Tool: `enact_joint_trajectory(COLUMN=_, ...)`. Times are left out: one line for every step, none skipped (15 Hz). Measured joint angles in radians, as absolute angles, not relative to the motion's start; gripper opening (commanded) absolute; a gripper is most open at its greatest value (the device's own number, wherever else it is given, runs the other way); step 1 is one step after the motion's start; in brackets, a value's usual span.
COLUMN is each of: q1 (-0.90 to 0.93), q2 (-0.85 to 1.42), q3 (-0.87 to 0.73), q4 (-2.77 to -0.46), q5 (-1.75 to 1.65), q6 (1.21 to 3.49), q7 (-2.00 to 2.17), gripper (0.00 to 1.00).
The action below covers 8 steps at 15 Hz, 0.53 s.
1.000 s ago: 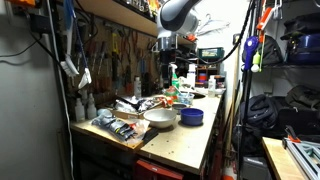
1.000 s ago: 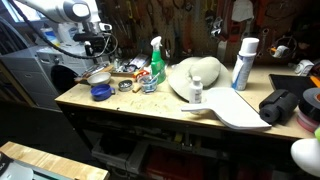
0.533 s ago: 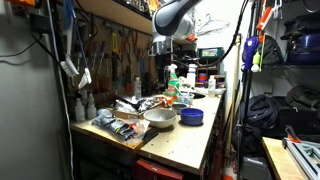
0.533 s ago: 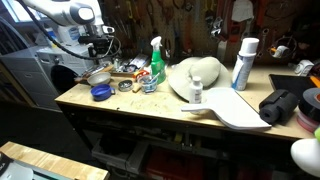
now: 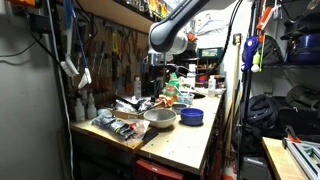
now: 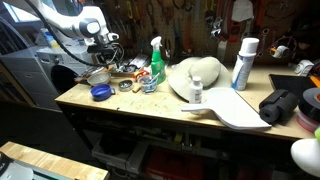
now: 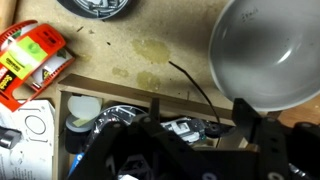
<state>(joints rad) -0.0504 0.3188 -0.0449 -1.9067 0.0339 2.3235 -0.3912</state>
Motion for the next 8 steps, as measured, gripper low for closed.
enact_joint_trajectory(q1=-0.054, q2=0.333, q3=-0.043, q4=-1.902, q5=0.035, q6=2.324, q7=-0.391, gripper=0.65)
enact_joint_trajectory(q1=-0.060, q2=0.346, q3=-0.040, q4=-1.896, q5=0.035, q6=2.324, q7=-0.391, gripper=0.66)
enact_joint_trajectory(q1=-0.066, q2=0.357, q3=-0.037, q4=-1.891, q5=0.035, q6=2.324, q7=-0.391, gripper=0.63)
enact_joint_trajectory(q1=-0.072, q2=0.366, q3=-0.033, q4=-1.887, q5=0.035, q6=2.323, q7=-0.391, gripper=0.62)
enact_joint_trajectory(q1=-0.077, q2=0.373, q3=-0.030, q4=-1.883, q5=0.035, q6=2.323, q7=-0.391, gripper=0.48)
enact_joint_trajectory(q1=-0.081, q2=0.378, q3=-0.029, q4=-1.880, q5=0.035, q6=2.324, q7=-0.391, gripper=0.38)
enact_joint_trajectory(q1=-0.083, q2=0.382, q3=-0.027, q4=-1.878, q5=0.035, q6=2.324, q7=-0.391, gripper=0.36)
enact_joint_trajectory(q1=-0.086, q2=0.386, q3=-0.026, q4=-1.875, q5=0.035, q6=2.323, q7=-0.391, gripper=0.29)
